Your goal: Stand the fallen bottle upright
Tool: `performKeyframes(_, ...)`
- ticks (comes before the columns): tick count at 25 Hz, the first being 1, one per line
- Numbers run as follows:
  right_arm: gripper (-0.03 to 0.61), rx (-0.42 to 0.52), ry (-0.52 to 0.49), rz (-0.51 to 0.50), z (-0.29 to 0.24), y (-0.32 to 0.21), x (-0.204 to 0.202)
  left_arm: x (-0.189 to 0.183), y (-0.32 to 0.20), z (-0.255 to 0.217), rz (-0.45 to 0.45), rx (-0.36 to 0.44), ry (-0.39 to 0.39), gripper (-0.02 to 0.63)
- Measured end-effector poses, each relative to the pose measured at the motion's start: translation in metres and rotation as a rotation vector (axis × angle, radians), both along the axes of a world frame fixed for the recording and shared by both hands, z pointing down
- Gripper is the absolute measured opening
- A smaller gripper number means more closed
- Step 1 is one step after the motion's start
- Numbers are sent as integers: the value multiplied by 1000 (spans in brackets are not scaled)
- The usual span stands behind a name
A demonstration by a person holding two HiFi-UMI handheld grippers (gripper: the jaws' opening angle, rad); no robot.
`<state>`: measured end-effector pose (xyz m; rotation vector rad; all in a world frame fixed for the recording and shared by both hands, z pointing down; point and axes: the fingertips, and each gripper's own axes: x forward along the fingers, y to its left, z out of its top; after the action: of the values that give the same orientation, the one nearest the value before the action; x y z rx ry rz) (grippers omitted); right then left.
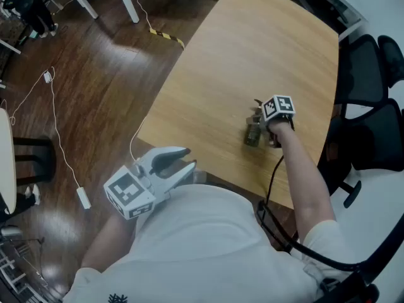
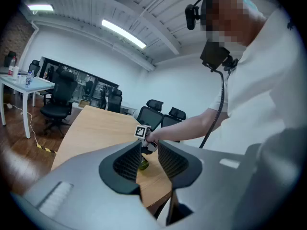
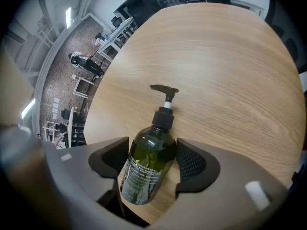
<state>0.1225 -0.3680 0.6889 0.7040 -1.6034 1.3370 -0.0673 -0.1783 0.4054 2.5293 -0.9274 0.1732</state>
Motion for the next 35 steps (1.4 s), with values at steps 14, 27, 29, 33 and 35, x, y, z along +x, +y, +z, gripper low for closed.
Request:
performKeyframes(14,298,464,-111,-13,-58,-39,-17,2,-10,-1,-10,-16,-9,98)
performKeyframes(27,296,1115,73,-288,-88,-22,-47,-6,6,-7,-11,-11,-43,98)
performKeyframes(29,296,1125,78,-273,-86,-18,-44,-6,12,-10,-11,-6,-46,98)
performKeyframes(33,301,1106,86,-285,-84,-23,-44,-9,26,-16,-6,17,-56,98)
performKeyframes(35,334,1111,96,-275,-89,-27,-39,-13,33,-19,-5,34,-63,98)
